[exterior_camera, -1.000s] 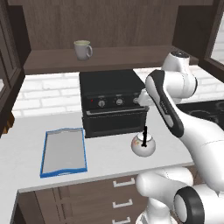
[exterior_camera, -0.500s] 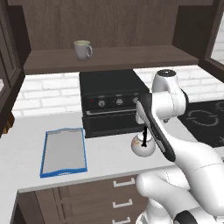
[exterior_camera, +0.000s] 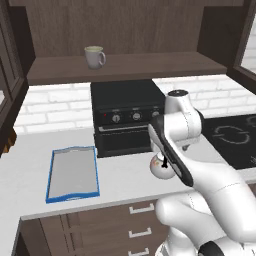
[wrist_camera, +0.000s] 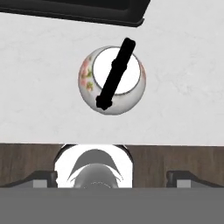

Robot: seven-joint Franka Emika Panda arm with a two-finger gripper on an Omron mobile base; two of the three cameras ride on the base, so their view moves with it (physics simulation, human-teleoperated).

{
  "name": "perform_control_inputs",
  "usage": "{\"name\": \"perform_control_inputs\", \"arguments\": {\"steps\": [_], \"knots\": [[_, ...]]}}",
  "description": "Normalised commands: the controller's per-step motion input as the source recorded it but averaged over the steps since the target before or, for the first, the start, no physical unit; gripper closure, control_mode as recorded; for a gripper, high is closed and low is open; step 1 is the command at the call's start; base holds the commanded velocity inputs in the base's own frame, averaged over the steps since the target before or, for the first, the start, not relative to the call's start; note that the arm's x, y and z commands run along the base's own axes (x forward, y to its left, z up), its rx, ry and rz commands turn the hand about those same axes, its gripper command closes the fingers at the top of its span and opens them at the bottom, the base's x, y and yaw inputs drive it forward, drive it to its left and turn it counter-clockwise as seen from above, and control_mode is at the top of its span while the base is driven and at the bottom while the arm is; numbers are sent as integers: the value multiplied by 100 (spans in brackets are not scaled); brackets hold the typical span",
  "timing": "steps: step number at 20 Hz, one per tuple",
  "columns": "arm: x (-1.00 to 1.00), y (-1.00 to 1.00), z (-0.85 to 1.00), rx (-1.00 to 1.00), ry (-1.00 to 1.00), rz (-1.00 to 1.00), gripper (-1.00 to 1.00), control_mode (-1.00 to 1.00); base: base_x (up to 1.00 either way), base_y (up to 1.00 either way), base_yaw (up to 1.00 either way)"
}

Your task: Pick the kettle from the counter and place it on the tray. Then pick the mug from the cabinet and place it on the tray. Then close the cabinet doors.

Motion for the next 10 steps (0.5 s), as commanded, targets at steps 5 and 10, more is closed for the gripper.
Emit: {"name": "perform_control_inputs", "arguments": {"steps": [5, 10], "knots": [[26, 8, -20, 0, 19, 0, -100, -100, 0, 0, 0], [25, 2, -18, 4, 8, -1, -100, -100, 0, 0, 0]]}}
